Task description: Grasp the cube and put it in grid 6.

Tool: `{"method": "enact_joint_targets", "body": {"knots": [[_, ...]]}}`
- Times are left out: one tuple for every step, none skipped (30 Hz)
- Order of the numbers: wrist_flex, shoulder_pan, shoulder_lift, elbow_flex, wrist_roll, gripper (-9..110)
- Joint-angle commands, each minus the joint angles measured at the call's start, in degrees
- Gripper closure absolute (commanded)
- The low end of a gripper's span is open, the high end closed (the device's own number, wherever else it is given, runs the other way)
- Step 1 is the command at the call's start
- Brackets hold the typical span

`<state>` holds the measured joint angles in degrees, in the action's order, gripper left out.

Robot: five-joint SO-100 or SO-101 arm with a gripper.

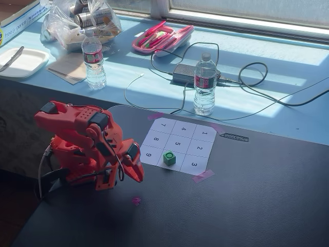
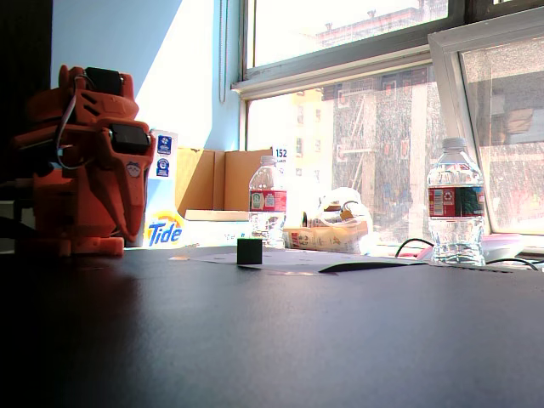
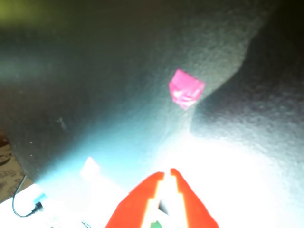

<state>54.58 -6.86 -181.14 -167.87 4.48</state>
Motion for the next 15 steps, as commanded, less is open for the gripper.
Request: {"method": "enact_joint_targets", "body": {"knots": [[2.20,1.76,-2.11,-0.26,1.05,101],[2.72,2.29,-2.99,-0.62,1.23,101],[3.16,2.72,-4.04,-1.05,1.32,101],[3.69,3.08,-5.19,-1.49,1.32,101],[4.13,3.43,-6.15,-1.76,1.32,101],[4.57,3.69,-7.29,-2.20,1.32,101],[4.83,3.87,-8.09,-2.64,1.41,101],[4.57,4.04,-8.09,-2.90,1.41,101],[4.31,4.13,-8.09,-3.25,1.41,101],[3.96,4.22,-8.09,-3.52,1.32,101],[3.69,4.22,-8.09,-3.87,0.97,101],[3.25,4.31,-8.09,-4.31,0.70,101],[3.16,4.31,-8.09,-4.66,0.35,101],[3.08,4.31,-8.09,-4.92,-0.09,101],[2.99,4.13,-8.09,-5.10,-0.26,101]]}}
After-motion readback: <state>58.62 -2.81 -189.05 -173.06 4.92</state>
